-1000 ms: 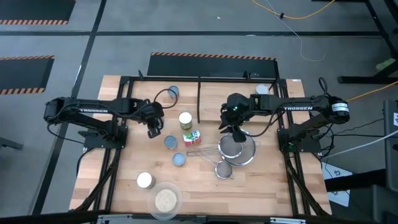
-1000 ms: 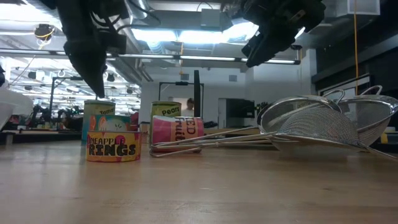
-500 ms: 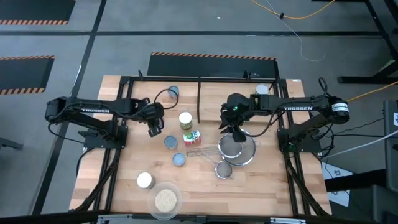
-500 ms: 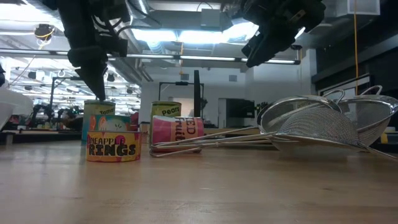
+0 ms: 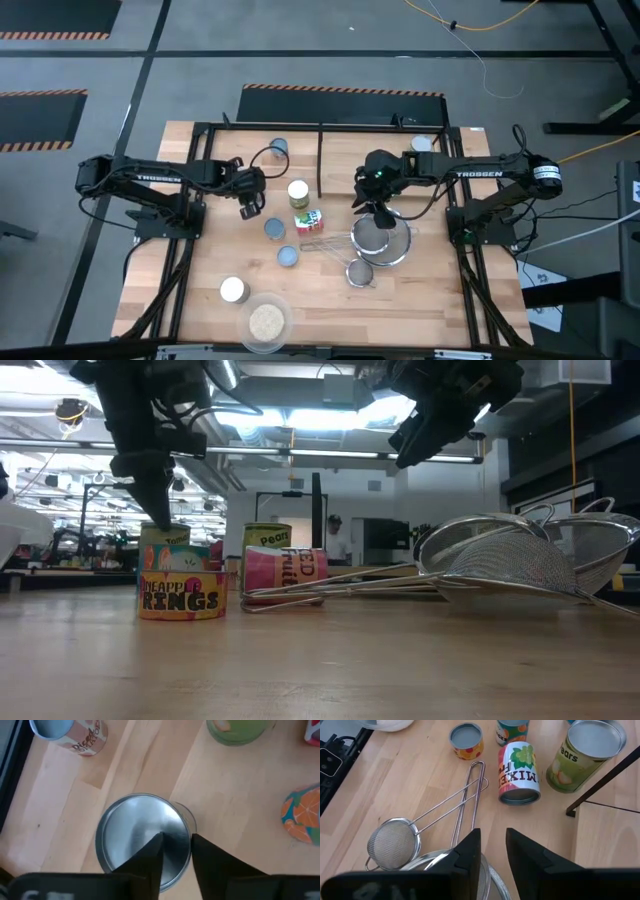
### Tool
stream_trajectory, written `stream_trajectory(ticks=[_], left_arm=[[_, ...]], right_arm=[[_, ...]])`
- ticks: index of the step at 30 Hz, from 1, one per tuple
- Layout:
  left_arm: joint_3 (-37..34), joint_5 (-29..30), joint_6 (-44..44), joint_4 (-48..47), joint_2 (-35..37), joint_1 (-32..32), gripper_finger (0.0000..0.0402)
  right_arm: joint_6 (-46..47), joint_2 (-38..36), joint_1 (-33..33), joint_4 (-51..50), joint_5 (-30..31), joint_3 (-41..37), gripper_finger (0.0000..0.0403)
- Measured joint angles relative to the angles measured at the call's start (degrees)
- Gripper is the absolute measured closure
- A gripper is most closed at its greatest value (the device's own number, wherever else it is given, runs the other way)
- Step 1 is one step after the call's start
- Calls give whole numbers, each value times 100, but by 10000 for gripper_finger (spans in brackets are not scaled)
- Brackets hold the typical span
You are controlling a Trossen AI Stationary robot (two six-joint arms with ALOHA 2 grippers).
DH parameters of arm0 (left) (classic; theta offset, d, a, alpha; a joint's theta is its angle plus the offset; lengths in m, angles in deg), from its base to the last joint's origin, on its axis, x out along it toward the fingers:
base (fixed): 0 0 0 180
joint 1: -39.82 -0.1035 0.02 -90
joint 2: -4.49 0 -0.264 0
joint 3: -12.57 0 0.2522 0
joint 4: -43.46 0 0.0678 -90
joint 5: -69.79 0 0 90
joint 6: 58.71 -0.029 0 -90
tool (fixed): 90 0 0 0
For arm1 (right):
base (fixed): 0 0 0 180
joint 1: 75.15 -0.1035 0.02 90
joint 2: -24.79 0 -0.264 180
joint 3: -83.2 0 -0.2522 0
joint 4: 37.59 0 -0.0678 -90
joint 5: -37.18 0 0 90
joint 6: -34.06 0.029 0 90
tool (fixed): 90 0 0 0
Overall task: Pick and place cans onto a shelf
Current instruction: Put the canned tomatoes on the shelf
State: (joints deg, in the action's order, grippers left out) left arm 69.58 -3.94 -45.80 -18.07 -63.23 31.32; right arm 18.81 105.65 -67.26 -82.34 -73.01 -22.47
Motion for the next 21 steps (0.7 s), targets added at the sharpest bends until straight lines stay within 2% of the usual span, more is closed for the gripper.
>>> stream_trajectory(ticks=[7, 13, 21], left_arm=[[-6, -69, -2, 11, 16, 4, 394], [53, -84, -2, -29, 31, 0, 399], [612, -319, -302, -111, 17, 0, 400]], right_arm=[[0, 0, 1, 0, 0, 0, 307], [0, 0, 1, 0, 0, 0, 307], [-13, 0, 1, 4, 2, 0, 307]])
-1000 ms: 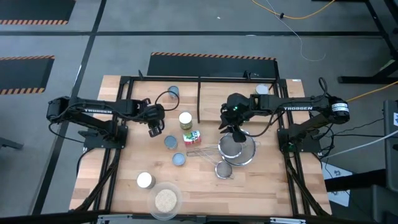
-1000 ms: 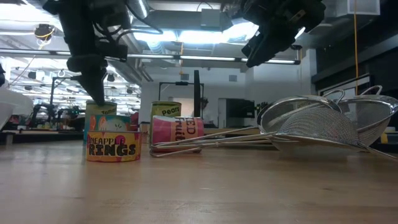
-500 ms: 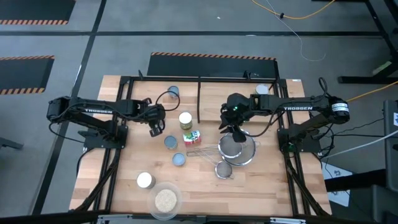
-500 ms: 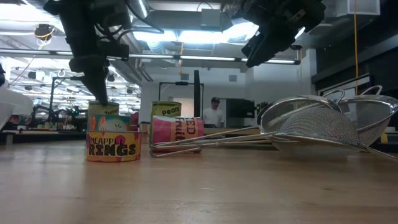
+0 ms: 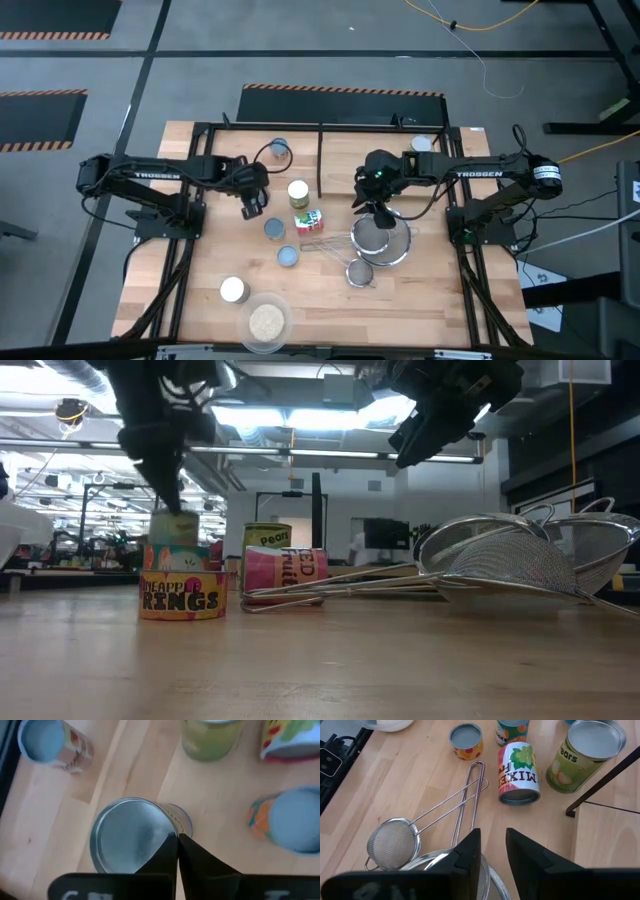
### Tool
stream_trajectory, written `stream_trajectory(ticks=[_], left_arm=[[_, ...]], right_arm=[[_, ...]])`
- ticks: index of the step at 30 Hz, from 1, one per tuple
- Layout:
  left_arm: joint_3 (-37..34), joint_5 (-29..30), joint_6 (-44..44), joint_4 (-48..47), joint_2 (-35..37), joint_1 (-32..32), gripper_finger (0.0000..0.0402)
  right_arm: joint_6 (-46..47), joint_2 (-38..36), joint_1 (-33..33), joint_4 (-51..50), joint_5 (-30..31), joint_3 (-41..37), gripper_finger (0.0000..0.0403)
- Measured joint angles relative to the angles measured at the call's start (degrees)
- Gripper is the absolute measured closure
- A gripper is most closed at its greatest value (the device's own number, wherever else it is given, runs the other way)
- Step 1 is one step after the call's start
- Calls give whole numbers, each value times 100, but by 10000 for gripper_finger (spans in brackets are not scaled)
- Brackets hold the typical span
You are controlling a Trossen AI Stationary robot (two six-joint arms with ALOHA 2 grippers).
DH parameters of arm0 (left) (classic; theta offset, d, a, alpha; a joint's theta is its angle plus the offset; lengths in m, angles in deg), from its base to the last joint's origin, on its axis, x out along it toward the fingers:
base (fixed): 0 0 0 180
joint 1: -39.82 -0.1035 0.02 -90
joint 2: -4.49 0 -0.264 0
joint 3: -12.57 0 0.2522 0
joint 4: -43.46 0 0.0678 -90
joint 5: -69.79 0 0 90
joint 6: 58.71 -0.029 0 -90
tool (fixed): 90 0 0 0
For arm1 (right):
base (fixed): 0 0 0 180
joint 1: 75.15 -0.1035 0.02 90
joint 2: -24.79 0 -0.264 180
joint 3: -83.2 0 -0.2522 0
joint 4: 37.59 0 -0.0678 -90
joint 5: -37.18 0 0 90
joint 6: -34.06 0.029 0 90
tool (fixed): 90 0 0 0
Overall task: Pick and place cans onto a shelf
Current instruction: Put the canned tomatoes on the shelf
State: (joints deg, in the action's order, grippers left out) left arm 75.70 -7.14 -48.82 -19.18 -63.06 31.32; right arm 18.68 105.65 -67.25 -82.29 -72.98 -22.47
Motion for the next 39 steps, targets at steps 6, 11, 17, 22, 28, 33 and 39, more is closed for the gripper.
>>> stream_trajectory(ticks=[6, 11, 17, 22, 28, 33, 39], left_arm=[[483, -478, -369, -30, 0, 109, 401], [908, -926, -911, -20, 2, 389, 401], [1279, -1208, -1348, 1, 7, 808, 401], [1311, -1486, -1582, 296, 11, 1133, 401], [1314, -1584, -1655, 746, -46, 1414, 401], [1321, -1580, -1659, 1070, -123, 1570, 401], [1318, -1583, -1663, 1231, -266, 1725, 401]], right_arm=[[-8, 0, 0, 263, 2, 0, 307], [-9, 0, 0, 1090, 2, 0, 307], [-9, 0, -1, 2149, 1, 2, 307], [-7, 0, -37, 2776, 0, 13, 307], [5, 75, -210, 2563, -361, 599, 307], [-5, 354, -374, 2418, -448, 1251, 307], [-7, 898, -407, 1819, -561, 1905, 307]])
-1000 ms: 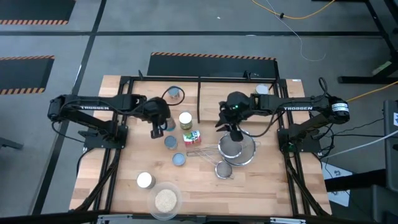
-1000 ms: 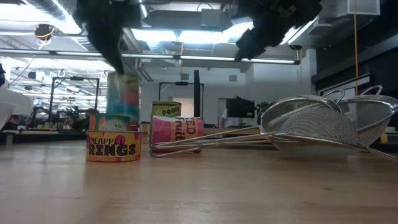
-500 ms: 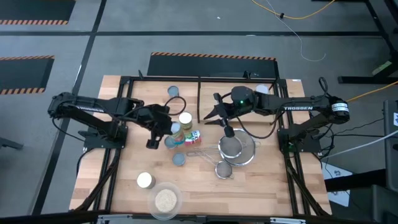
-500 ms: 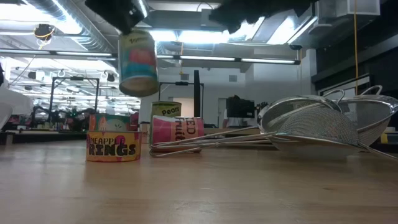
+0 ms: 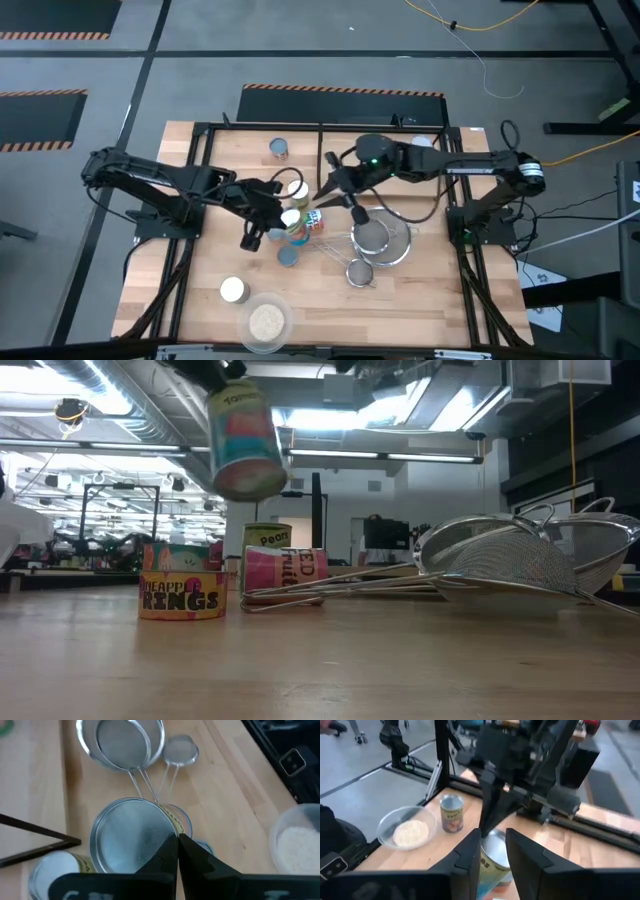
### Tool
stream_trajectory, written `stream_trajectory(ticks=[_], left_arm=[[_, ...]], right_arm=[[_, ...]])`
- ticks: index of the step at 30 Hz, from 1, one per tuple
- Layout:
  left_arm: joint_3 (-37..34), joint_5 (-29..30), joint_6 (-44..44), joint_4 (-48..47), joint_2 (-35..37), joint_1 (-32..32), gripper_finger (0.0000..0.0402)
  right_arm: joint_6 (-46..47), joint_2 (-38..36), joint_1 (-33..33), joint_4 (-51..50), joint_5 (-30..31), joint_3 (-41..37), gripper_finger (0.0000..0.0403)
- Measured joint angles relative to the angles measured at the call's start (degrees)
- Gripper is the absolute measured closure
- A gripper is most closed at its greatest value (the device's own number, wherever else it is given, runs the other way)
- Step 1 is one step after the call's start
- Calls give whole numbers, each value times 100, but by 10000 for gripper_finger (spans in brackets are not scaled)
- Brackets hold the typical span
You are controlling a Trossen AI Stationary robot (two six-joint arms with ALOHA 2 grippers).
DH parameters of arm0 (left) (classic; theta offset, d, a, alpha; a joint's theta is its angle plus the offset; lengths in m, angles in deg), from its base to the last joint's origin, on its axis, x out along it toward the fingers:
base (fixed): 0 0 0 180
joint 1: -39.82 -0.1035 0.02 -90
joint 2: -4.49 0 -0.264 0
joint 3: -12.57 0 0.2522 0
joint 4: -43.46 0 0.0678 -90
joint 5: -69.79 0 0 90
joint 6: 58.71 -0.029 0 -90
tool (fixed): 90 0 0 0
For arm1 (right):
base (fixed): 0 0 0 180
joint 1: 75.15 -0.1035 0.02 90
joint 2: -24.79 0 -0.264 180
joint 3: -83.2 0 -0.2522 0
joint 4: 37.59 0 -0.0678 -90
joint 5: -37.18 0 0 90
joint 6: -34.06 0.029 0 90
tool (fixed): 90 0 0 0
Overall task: Pick and place cans onto a shelf
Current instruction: Put the canned tomatoes on the shelf
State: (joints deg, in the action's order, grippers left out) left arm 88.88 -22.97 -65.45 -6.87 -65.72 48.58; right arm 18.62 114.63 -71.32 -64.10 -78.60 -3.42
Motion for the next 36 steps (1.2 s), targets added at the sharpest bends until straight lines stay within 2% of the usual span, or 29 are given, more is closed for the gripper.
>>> stream_trajectory(ticks=[6, 10, 17, 25, 36], left_arm=[[0, 3, 1, 121, -172, 25, 401], [2, 6, 2, 149, -208, 25, 401], [-2, 8, 4, 147, -248, 23, 401], [-2, 6, 22, 166, -248, 25, 402], [-2, 5, 17, 267, -248, 25, 402]], right_arm=[[0, 695, -11, -45, -770, 330, 307], [-56, 1061, -20, -45, -775, 437, 307], [-746, 1368, -85, 17, -778, 458, 307], [-776, 1533, -138, 236, -688, 463, 307], [-761, 1688, -146, 15, -685, 465, 307]])
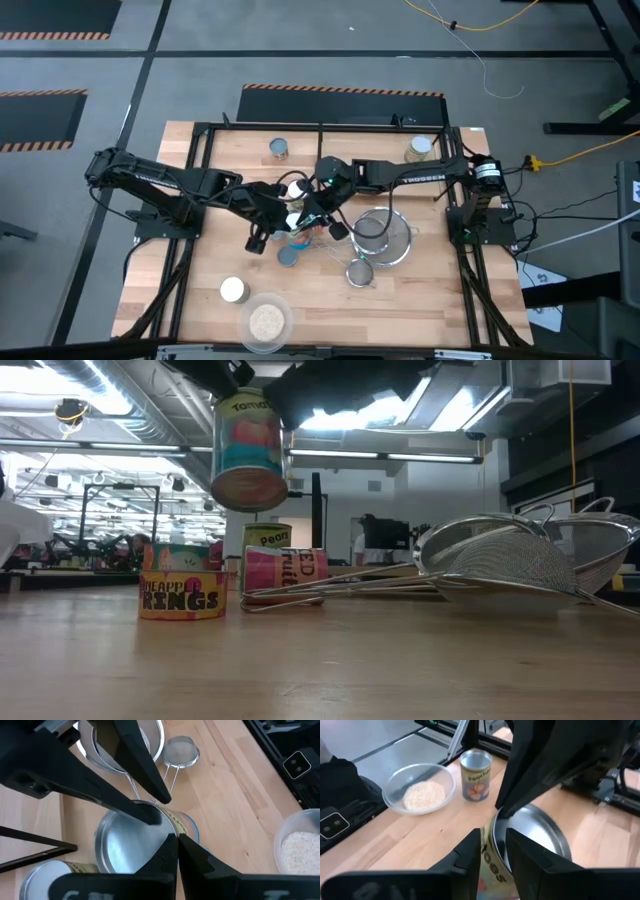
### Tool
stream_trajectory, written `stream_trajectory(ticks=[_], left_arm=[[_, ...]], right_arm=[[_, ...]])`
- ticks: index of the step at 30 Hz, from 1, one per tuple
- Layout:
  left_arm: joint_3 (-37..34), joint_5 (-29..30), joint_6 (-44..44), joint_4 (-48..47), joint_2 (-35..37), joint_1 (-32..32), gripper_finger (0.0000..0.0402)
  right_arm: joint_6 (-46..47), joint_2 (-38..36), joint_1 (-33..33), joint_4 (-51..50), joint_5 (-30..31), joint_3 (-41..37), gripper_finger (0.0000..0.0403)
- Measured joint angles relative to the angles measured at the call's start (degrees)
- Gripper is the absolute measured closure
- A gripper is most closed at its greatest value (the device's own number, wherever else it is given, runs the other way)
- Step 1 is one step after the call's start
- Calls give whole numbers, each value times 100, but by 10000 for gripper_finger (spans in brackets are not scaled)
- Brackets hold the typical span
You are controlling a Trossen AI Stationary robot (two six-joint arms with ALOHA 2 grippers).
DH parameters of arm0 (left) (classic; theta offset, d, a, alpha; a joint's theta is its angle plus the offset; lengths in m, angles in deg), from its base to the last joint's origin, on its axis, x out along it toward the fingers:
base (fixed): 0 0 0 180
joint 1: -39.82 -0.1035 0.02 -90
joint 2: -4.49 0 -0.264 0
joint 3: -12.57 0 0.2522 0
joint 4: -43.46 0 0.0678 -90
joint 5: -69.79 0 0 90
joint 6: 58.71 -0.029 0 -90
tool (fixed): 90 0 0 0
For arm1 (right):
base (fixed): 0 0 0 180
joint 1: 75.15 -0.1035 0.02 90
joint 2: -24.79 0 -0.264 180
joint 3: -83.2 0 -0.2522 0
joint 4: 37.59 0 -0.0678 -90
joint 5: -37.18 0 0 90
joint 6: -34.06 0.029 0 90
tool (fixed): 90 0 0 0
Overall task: Pick and place cans onto a shelf
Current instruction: Put the canned tomatoes on the shelf
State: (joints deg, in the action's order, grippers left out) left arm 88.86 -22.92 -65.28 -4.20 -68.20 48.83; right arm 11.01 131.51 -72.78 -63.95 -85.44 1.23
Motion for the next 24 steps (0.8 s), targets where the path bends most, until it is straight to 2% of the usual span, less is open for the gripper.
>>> stream_trajectory(ticks=[8, 14, 24], left_arm=[[0, 18, -4, 49, -2, 2, 402], [0, 31, -1, 53, -2, 4, 402], [0, 60, 0, 58, -2, 4, 402]], right_arm=[[20, 13, -4, -164, 6, 0, 309], [22, 13, -28, -179, 28, -1, 332], [22, 13, -28, -188, 24, -4, 335]])
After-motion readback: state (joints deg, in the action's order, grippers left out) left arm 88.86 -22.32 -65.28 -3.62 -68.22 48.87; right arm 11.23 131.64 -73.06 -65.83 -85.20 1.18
